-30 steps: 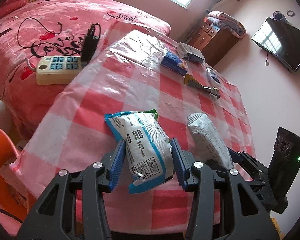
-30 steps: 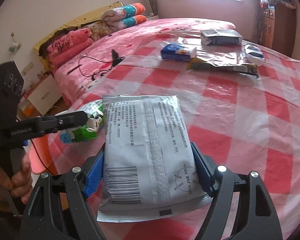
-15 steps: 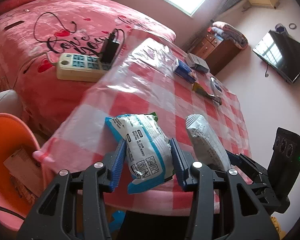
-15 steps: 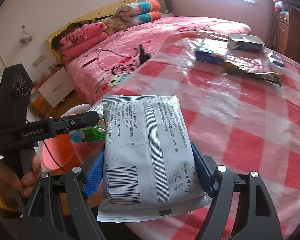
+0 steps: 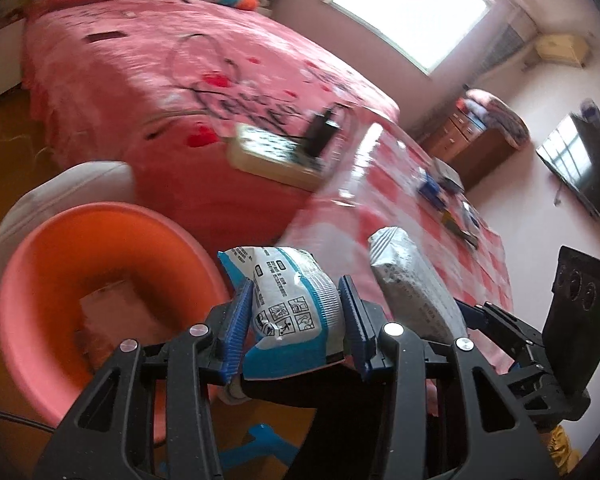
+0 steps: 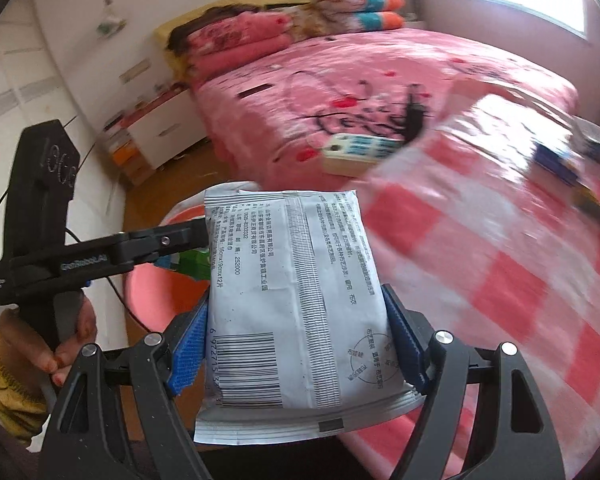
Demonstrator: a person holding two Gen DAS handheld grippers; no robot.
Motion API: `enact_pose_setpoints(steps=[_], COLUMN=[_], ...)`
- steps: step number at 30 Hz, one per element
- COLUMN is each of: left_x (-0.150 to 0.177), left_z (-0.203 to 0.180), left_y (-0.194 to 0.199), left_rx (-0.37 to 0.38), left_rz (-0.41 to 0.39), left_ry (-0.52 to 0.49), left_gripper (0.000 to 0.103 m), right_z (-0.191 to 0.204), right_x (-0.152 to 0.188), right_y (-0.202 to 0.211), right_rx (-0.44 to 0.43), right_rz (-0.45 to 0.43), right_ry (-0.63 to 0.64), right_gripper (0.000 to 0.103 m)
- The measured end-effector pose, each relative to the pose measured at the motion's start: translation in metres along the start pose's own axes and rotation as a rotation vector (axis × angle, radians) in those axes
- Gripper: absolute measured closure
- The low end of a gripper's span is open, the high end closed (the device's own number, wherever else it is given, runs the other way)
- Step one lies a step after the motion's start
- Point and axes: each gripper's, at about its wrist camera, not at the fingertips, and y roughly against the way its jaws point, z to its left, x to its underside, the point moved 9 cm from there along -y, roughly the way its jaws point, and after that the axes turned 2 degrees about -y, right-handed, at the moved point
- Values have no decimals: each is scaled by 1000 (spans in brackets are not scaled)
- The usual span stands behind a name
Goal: Collect trash
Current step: 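Carry the wipe pack and white pouch over the orange bucket with both tools, then open both tools to drop the wipe pack and pouch into the bucket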
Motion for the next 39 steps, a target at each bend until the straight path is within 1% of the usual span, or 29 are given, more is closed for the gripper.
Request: enact_pose_setpoints(steps=[8,12,17,19,21,22,23,27,32,34,36,39], left_x=[11,19,29,31,30,29,27,18,8,4,1,-5], left_z=[81,111,144,153,161,163,165,164,145,133,120,95], left_y=[13,12,6,5,7,8,11,19,21,19,19,17], left_rx=[-86,-111,-135,-151,-168,-178,-193,-207,-203,-198,-194,-179], left_rz=[-11,-6,12,18,14,7,-3,-27,-32,-28,-29,-32], left_ry=[134,193,251,262,259,258,255,233,182,152,118,59], left_gripper=[58,58,57,55,47,37,35,33,29,28,26,25], right_z=[69,97,116,117,114,111,110,99,84,80,73,59], right_x=[-17,-16,-7,-5,-2,-2,-3,-9,-13,-11,-10,-7], right_y=[-45,-69,-101,-112,-117,-118,-118,-106,-82,-74,-65,-49], right_rx=[-71,-79,-60,-47,-49,-62,-70,-119,-160,-154,-111,-113], right_rz=[65,102,156,182,196,200,203,178,123,105,84,55], right_ry=[136,210,274,277,248,217,197,107,25,20,22,-13], right_gripper=[25,25,23,17,14,13,13,13,13,11,9,9])
